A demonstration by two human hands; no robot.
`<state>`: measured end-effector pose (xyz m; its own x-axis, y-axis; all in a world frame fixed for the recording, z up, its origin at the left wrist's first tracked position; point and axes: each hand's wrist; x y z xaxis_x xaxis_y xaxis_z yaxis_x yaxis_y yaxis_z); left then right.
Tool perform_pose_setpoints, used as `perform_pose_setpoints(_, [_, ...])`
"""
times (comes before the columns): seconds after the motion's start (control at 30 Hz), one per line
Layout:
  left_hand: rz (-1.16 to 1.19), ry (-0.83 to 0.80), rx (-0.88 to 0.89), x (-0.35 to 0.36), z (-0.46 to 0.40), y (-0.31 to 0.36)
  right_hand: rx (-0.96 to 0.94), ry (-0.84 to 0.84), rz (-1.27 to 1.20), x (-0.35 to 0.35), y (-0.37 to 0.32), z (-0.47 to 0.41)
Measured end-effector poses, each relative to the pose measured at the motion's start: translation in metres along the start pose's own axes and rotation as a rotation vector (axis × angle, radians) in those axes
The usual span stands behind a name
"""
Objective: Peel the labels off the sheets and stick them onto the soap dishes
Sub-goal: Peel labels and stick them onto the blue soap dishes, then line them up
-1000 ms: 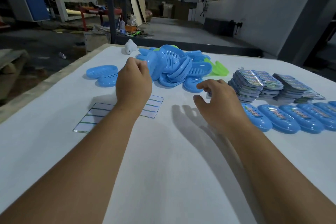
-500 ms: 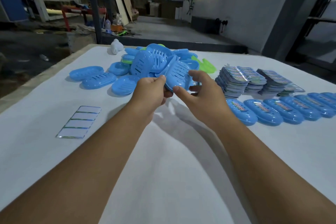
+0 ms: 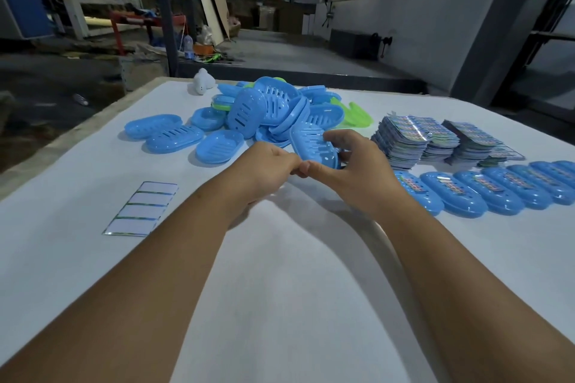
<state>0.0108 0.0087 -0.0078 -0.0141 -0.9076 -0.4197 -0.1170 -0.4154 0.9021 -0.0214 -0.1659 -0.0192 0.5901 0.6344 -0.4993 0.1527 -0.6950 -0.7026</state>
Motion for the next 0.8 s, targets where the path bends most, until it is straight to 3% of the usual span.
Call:
perform_pose_setpoints(0.17, [-0.066,-0.011,0.077,0.000,0.004,0.000,-0.018,-0.076,0.039,-0.003,0.002,0.002])
perform_pose_setpoints(0.33, [-0.349,0.276,0.301,-0.003,-0.005,-0.005,-0.085,-0.230,0.174,-0.010,-0.003,0.008])
perform_pose_setpoints(0.5, [-0.428,0.027,0.406,-0.001,0.002,-0.008,-0.124,-0.327,0.243,-0.009,-0.002,0.007])
perform_pose_setpoints(0.67, [-0.482,-0.135,0.354,-0.002,-0.001,-0.010,-0.104,-0.406,0.267,-0.012,-0.004,0.004])
perform_pose_setpoints(0.8, [-0.506,-0.134,0.369,-0.002,-0.003,-0.013,-0.071,-0.203,0.226,-0.018,0.005,-0.014])
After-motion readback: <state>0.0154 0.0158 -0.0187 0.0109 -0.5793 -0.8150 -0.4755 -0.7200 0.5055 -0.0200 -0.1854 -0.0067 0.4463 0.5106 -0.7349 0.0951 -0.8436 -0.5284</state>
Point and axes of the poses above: each hand's wrist, its own z-axis away from the middle knuckle, its own x-axis out of the palm, y = z × x, and after that the axes turned 13 degrees about y, right-handed
